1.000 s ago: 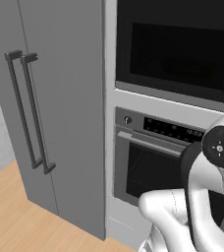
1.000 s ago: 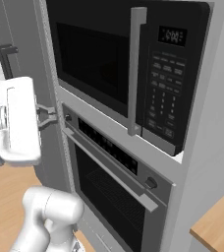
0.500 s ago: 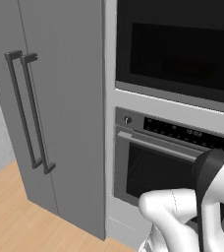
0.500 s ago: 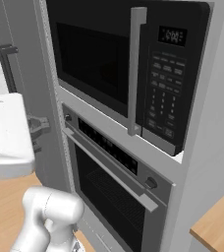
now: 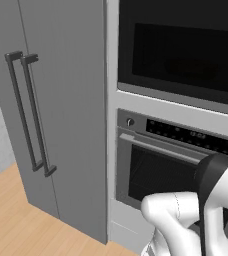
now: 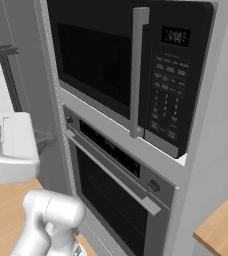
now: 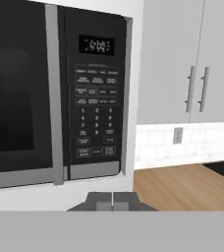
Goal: Pick the carrot from the sink and place it in the bowl. Then pick the bowl and place it in the microwave. Then close the microwave door and press the start button.
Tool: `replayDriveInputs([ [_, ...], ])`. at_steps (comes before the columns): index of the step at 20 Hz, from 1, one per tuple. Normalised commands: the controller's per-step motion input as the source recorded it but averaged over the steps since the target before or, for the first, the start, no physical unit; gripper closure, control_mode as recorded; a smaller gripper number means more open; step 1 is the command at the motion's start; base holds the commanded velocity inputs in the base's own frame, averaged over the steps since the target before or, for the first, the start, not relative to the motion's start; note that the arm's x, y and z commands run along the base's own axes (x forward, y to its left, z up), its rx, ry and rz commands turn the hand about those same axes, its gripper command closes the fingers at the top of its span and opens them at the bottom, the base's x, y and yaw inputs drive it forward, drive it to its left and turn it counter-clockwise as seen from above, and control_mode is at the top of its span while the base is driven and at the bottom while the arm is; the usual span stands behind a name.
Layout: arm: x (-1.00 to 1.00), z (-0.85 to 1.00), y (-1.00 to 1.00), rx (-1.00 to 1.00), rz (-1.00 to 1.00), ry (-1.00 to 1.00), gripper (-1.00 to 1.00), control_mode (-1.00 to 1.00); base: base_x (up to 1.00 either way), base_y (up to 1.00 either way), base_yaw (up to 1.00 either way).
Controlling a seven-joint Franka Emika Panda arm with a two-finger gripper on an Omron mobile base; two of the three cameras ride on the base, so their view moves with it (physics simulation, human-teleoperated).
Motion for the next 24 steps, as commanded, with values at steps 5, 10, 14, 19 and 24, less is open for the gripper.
replayDriveInputs([
  [5,0.27,-0.28,-0.56,0.03,0.05,-0.04,1.00,-1.00,0.00,0.00,0.00],
  [10,0.44,-0.21,-0.22,0.00,0.07,-0.03,1.00,-1.00,0.00,0.00,0.00],
  [14,0.34,0.00,-0.07,0.03,0.10,-0.04,1.00,-1.00,0.00,0.00,0.00],
  [19,0.20,0.00,-0.36,0.09,0.15,0.00,1.00,-1.00,0.00,0.00,0.00],
  [24,0.14,0.00,-0.44,0.11,0.16,0.00,1.00,-1.00,0.00,0.00,0.00],
])
